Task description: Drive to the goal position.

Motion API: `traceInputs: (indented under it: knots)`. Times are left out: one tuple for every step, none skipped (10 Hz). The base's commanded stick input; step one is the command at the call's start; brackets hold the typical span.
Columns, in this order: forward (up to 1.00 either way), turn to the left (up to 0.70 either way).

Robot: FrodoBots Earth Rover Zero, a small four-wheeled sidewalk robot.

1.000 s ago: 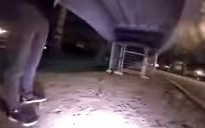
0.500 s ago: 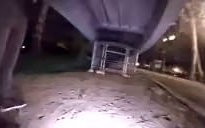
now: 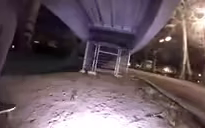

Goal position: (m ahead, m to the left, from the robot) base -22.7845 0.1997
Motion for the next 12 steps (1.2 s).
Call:
traceInputs:
  knots:
    - [0.33, -0.83]
    - [0.34, -0.84]
    - [0.33, -0.83]
    - [0.34, -0.84]
    - [0.33, -0.83]
    - [0.34, -0.84]
    - [0.33, -0.83]
    - [0.34, -0.84]
    - [0.34, -0.84]
    - [0.34, -0.84]
    - [0.33, -0.29]
    - [0.33, 0.00]
